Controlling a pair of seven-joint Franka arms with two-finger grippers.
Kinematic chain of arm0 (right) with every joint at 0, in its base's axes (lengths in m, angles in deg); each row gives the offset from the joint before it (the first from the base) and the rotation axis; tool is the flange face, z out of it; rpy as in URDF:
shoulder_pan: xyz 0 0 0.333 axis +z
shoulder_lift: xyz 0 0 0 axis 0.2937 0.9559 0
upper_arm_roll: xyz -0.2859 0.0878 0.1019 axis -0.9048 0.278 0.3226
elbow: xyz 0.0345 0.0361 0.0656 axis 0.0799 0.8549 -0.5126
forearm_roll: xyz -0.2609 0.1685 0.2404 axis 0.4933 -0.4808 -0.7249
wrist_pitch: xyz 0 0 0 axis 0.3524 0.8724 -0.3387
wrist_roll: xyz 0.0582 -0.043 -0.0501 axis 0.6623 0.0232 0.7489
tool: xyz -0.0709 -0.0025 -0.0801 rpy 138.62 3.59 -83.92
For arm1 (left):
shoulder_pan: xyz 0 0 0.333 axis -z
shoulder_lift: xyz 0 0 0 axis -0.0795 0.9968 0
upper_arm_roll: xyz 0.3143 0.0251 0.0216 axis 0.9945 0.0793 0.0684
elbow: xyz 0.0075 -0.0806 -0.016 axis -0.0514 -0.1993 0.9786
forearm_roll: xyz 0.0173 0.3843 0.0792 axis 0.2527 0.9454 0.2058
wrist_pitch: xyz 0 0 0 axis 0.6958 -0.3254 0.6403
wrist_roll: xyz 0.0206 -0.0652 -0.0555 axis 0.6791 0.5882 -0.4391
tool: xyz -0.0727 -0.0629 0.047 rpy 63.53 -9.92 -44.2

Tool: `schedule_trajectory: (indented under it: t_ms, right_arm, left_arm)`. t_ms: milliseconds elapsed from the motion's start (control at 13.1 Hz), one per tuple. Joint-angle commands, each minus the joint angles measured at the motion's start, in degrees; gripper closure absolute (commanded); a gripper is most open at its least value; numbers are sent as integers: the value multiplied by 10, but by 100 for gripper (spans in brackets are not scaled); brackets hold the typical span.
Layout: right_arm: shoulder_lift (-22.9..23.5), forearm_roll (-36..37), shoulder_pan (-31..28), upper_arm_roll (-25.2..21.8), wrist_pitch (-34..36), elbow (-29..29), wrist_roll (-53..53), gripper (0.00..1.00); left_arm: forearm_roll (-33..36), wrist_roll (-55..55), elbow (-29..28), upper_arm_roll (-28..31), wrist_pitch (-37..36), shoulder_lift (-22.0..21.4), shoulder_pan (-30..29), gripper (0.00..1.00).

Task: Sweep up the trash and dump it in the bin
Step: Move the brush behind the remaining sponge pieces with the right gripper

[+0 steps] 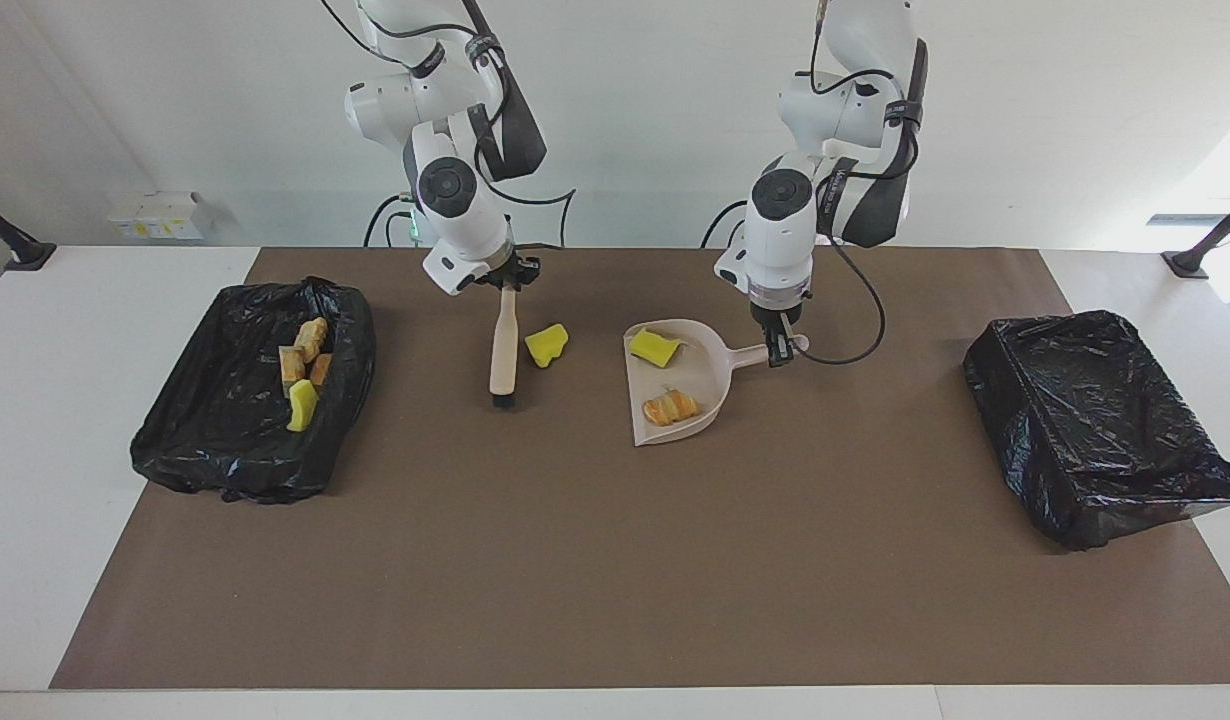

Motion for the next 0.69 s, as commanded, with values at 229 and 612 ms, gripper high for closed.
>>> schedule_trajectory:
  t_ms: [229,612]
  right_arm:
    - [29,-124,30,4,-110,34,-21,100]
    - [129,-211,70,4,-288,-6,-18,100]
  left_arm:
    - [26,21,-52,3,-34,-67,7,100]
    - [48,52,-132,1,22,-112,7,100]
